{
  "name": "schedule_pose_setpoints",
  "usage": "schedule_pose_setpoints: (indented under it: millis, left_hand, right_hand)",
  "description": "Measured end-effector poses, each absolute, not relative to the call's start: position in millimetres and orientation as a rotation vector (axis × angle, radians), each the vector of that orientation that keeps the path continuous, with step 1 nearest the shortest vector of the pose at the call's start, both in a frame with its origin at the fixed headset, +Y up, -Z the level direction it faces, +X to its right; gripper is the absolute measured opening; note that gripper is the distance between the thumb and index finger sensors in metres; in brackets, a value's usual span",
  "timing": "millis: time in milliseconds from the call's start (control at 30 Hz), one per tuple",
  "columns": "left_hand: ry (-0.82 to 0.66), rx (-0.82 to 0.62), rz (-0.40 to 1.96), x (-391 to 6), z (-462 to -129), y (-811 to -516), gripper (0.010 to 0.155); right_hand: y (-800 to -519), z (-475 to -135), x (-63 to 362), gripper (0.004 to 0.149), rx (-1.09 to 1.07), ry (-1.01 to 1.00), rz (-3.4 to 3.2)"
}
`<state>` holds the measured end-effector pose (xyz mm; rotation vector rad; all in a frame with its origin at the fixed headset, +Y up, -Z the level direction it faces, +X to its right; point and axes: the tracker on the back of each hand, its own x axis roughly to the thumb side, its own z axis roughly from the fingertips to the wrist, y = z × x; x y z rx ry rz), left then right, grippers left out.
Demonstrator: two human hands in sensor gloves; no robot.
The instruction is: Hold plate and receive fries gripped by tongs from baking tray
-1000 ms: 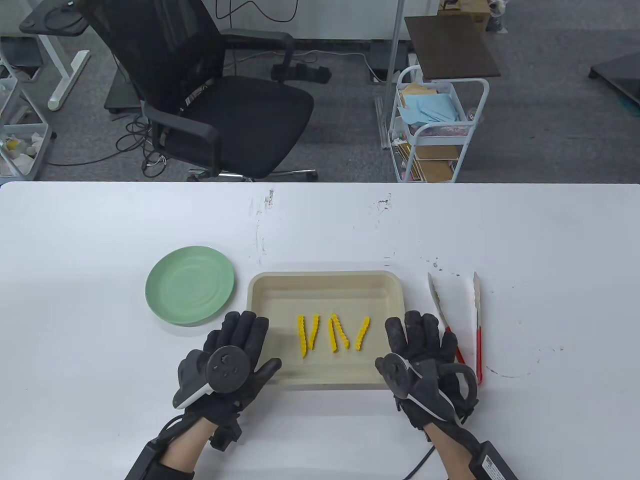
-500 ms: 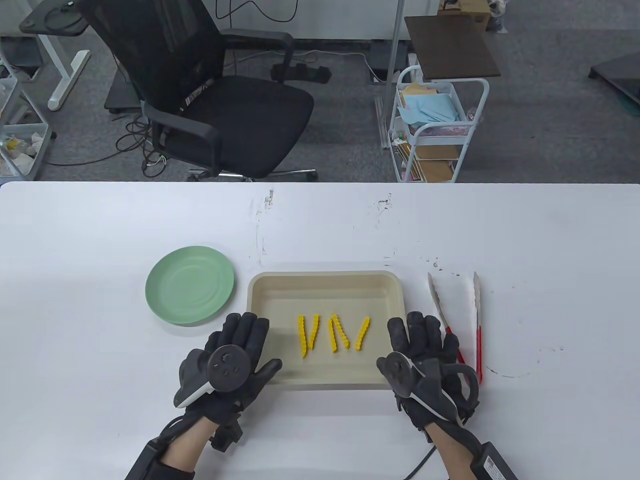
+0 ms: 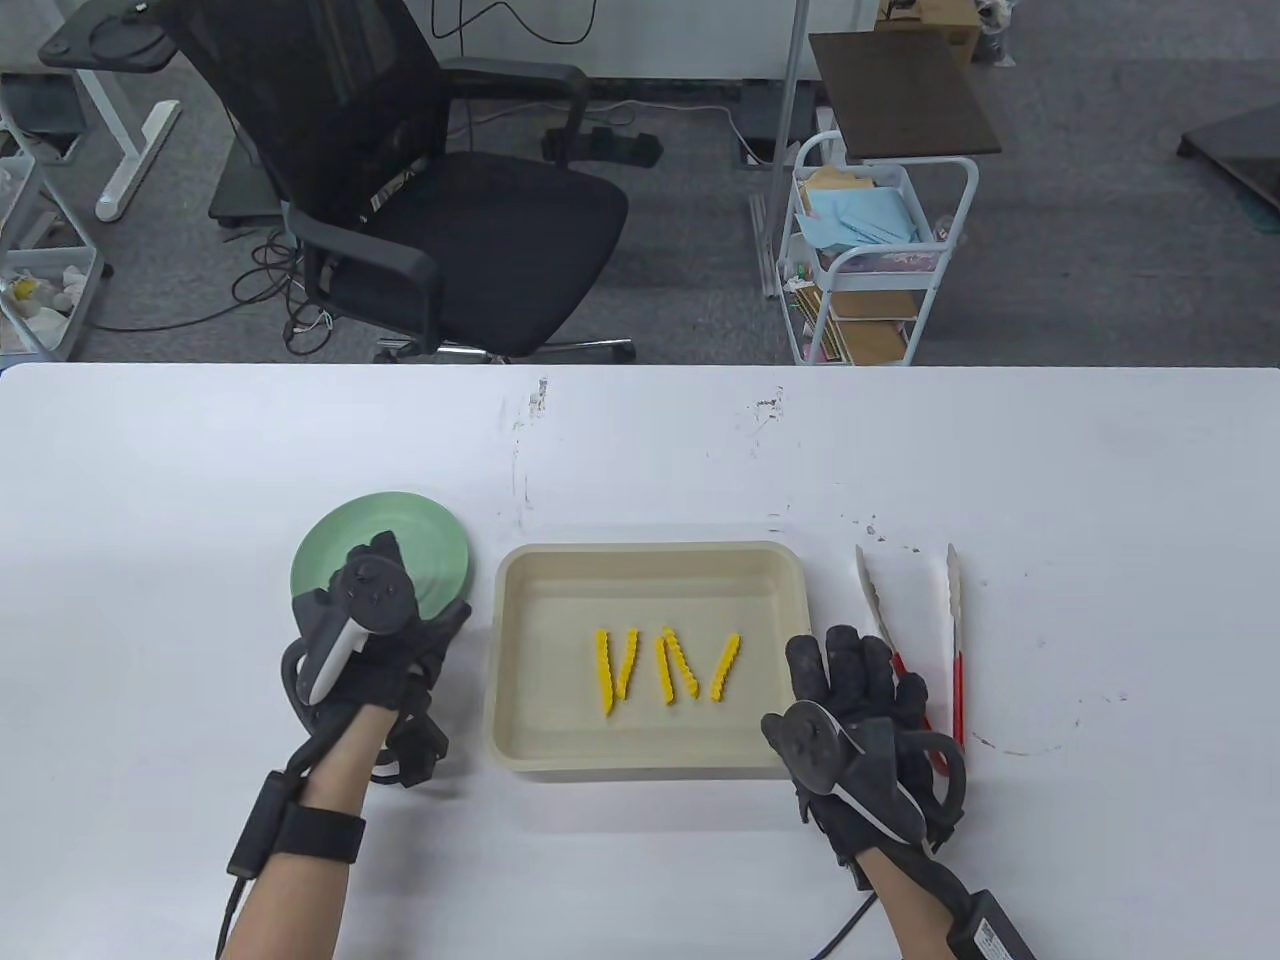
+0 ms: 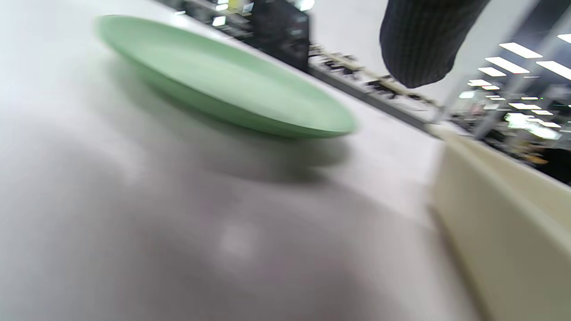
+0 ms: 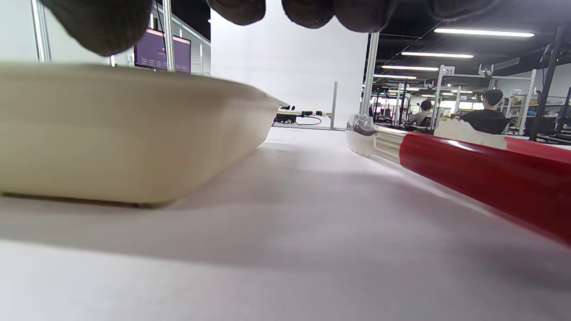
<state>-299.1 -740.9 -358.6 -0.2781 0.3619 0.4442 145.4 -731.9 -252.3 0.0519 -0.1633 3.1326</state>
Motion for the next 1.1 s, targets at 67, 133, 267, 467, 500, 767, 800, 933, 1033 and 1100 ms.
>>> schedule_pose_setpoints:
  millis: [67,133,267,467,500,767,800,933,1033,1100]
  left_hand:
    - [0.464,-0.314,0.448,-317,-365,-748,0.102]
    - [0.54,-0.305,0.463,-333,-370,-756,0.102]
    - [0.622,-0.322,0.423,-350,-377,-767,0.104]
    - [0.669,-0.29,0.477,-354,-385,-763,0.096]
    - [0.677,-0.281,0.45,-355,-386,-762,0.095]
    - [0.699,-0.153,0.599,-376,-373,-757,0.078]
    - [0.694,-0.134,0.691,-379,-370,-757,0.069]
    - [0.682,-0.127,0.895,-389,-361,-761,0.049]
    - [0.67,-0.109,1.01,-393,-354,-761,0.047]
    - [0.653,-0.096,1.121,-396,-350,-759,0.048]
  right_hand:
    - [-732,-252,145,0.077,0.051,-0.157,3.132]
    - [-732,-252,145,0.077,0.05,-0.15,3.133]
    - [-732,-252,144,0.078,0.051,-0.135,3.136]
    - [-732,-251,145,0.078,0.036,-0.123,3.132]
    - [-732,-252,145,0.078,0.033,-0.123,3.131]
    - [-732,-252,146,0.078,0.024,-0.112,3.124]
    - [-733,-253,146,0.078,0.027,-0.106,3.126]
    - [-733,-253,146,0.077,0.031,-0.093,3.129]
    - [-733,-253,147,0.077,0.032,-0.088,3.126]
    - [-733,-254,147,0.077,0.032,-0.083,3.124]
